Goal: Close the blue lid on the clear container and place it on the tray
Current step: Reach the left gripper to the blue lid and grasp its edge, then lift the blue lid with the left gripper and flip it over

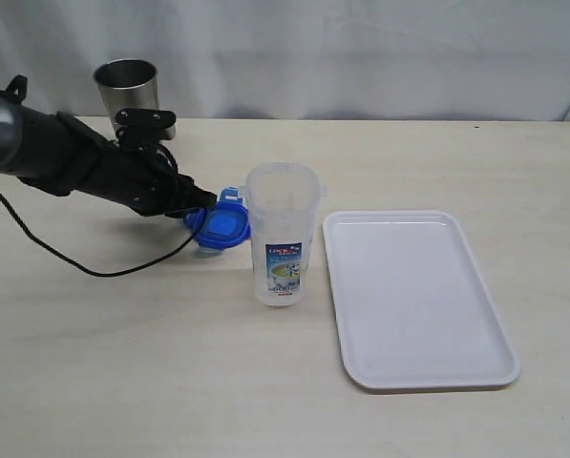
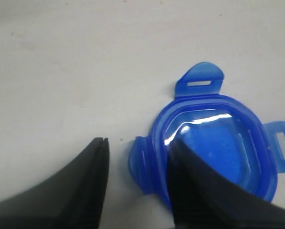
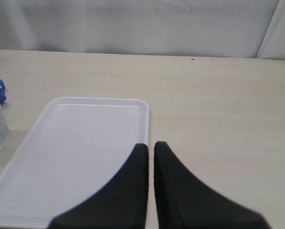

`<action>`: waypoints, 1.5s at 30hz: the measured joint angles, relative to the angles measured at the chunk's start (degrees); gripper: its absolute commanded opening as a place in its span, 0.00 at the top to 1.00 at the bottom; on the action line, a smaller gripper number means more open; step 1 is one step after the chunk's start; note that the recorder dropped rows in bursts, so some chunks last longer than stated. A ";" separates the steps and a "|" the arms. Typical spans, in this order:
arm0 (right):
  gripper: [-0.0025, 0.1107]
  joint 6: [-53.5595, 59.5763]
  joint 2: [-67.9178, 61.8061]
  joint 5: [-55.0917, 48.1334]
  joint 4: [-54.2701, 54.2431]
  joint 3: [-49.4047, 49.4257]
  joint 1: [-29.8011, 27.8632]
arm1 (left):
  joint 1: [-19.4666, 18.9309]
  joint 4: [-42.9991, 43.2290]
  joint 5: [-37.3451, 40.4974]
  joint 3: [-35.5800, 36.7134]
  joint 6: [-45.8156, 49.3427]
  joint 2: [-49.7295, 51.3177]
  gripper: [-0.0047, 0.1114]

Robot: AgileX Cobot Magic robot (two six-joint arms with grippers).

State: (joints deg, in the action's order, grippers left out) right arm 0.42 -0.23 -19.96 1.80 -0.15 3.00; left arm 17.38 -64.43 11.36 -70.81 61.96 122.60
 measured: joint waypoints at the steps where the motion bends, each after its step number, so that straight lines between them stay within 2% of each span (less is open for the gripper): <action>1: 0.94 0.00 0.00 0.00 0.00 0.00 0.00 | 0.00 -0.13 -0.15 0.00 -0.02 0.43 0.64; 23: 0.94 0.00 0.00 0.00 0.00 0.00 0.00 | 0.00 -2.88 0.15 -0.18 -0.38 2.34 0.64; 29: 0.94 0.00 0.00 0.00 0.00 0.00 0.00 | 0.00 -3.14 0.49 -0.28 -0.38 2.34 0.88; 32: 0.94 0.00 0.00 0.00 0.00 0.00 0.00 | 0.00 -3.36 0.62 -0.28 -0.38 2.36 0.96; 39: 0.94 0.00 0.00 0.00 0.00 0.00 0.00 | 0.00 -3.09 1.52 -0.63 -0.38 2.25 0.96; 45: 0.94 0.00 0.00 0.00 0.00 0.00 0.00 | 0.00 1.51 3.84 -0.63 -0.38 0.50 0.96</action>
State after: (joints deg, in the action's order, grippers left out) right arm 0.42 -0.23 -19.96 1.80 -0.15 3.00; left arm 17.38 -62.92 15.21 -71.44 61.59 123.10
